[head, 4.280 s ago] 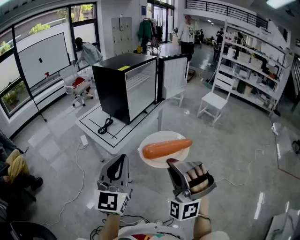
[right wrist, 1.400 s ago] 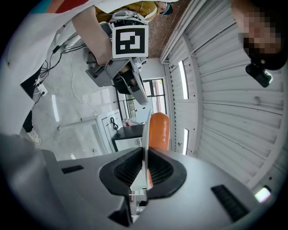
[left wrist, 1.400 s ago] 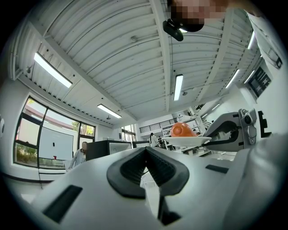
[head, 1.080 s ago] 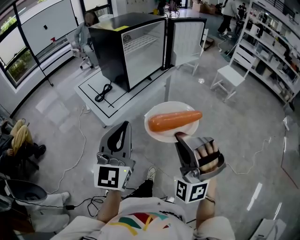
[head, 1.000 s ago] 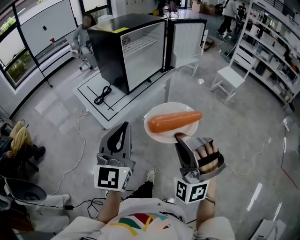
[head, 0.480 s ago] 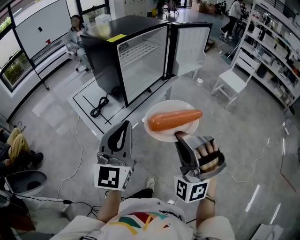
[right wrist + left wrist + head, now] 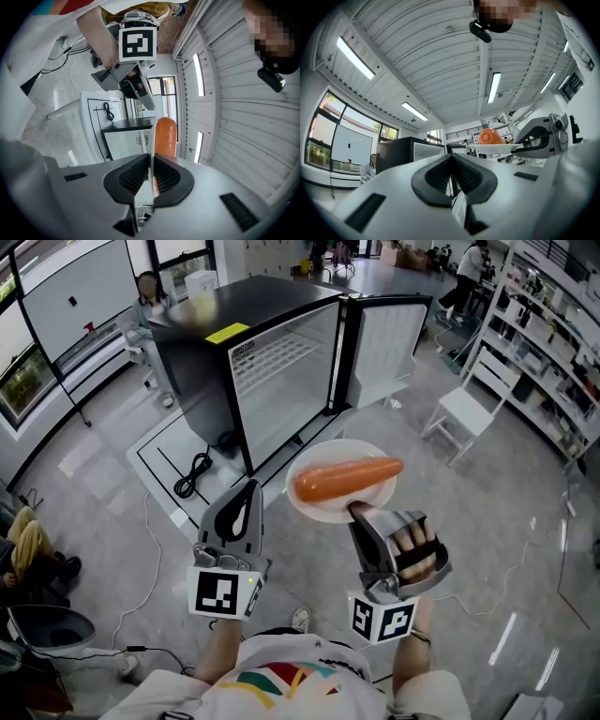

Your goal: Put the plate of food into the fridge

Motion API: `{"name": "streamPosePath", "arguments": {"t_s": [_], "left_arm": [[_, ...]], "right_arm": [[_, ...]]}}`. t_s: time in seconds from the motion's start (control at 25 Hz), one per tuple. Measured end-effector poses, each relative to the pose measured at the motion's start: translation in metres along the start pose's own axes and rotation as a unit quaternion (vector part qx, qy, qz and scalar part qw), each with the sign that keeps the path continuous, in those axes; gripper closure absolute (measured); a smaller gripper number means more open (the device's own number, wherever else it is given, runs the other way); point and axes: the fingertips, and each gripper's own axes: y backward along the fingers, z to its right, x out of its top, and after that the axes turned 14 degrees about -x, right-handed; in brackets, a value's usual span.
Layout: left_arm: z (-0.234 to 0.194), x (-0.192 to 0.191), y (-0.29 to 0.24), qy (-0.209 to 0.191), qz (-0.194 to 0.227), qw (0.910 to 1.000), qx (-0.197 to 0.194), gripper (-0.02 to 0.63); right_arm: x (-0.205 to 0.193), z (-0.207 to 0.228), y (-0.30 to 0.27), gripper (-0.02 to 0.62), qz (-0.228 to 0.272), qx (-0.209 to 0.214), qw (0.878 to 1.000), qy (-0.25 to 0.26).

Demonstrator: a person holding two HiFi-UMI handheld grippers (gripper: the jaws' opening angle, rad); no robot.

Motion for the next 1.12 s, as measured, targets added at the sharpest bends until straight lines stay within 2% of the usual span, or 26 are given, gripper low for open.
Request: {"name": "streamPosePath", "arguments": {"t_s": [0.68, 1.12], "left_arm": [[-0.036, -0.019, -0.028, 0.015, 0.007, 0.9998, -0.008, 0.598], [-0.040, -0.017, -0.050, -0.002, 0.007, 1.0000, 0.005, 0.598]], "right_arm": [[-0.006, -0.019, -0.039, 0.568, -0.011, 0.018, 1.000, 0.011], [-0.020, -0.023, -0.061, 0.568, 0.010, 0.016, 1.000, 0.006]]}}
